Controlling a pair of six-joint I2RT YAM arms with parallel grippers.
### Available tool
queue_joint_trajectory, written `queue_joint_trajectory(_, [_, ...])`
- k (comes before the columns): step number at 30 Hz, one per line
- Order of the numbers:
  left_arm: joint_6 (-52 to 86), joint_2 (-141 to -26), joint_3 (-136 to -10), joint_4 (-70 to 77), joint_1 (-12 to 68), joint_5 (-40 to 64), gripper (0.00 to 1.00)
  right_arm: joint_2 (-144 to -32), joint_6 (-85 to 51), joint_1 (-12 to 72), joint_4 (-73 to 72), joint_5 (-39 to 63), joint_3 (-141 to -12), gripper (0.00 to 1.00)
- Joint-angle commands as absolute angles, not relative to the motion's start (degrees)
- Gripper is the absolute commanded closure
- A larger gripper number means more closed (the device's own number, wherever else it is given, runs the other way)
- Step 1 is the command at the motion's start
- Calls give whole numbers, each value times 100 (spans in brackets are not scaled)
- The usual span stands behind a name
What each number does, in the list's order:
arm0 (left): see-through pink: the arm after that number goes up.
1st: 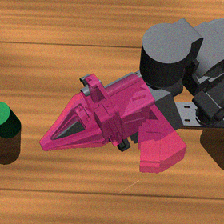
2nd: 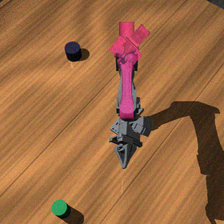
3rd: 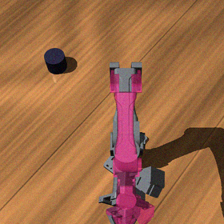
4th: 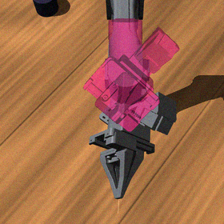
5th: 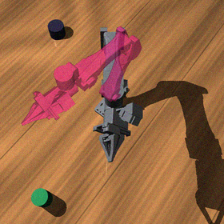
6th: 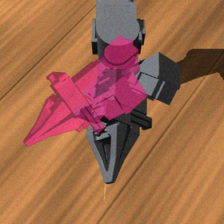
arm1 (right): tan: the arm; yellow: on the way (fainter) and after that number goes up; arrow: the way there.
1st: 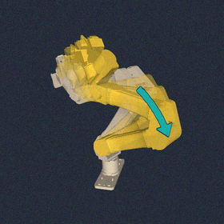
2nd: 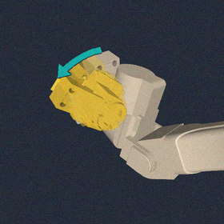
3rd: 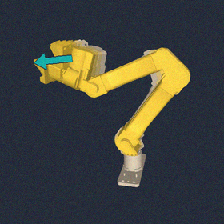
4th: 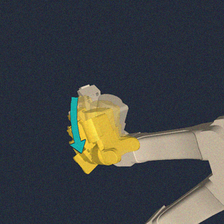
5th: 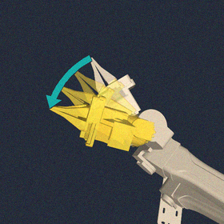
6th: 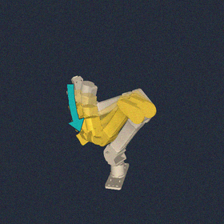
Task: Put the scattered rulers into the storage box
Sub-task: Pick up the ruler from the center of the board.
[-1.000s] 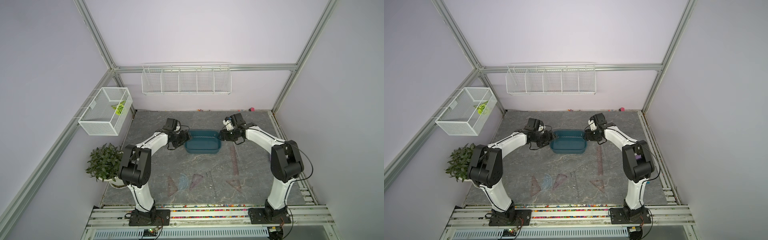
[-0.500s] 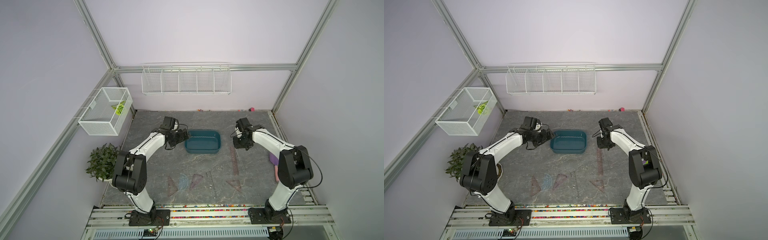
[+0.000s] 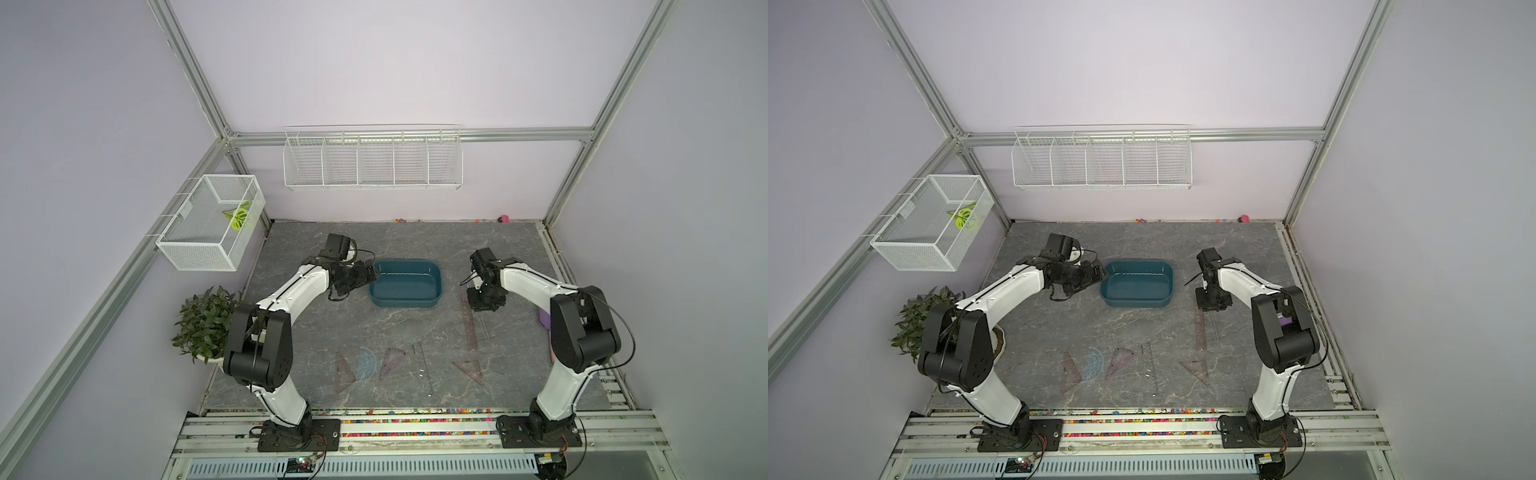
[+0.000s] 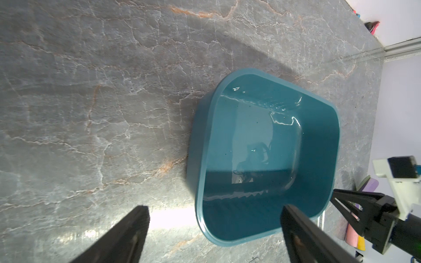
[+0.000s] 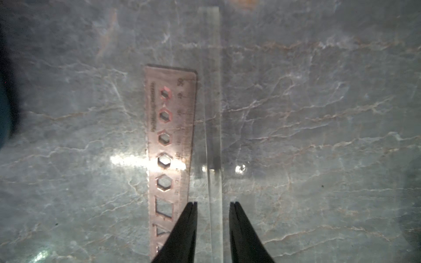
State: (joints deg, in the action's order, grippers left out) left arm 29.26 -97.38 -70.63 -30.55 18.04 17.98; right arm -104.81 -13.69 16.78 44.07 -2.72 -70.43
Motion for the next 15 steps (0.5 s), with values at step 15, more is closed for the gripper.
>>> queue_joint_trajectory(15, [2861,-9687,-7104,-3017,1786,1836,4,-10814,-1397,1661,4245,-287,-6823,75])
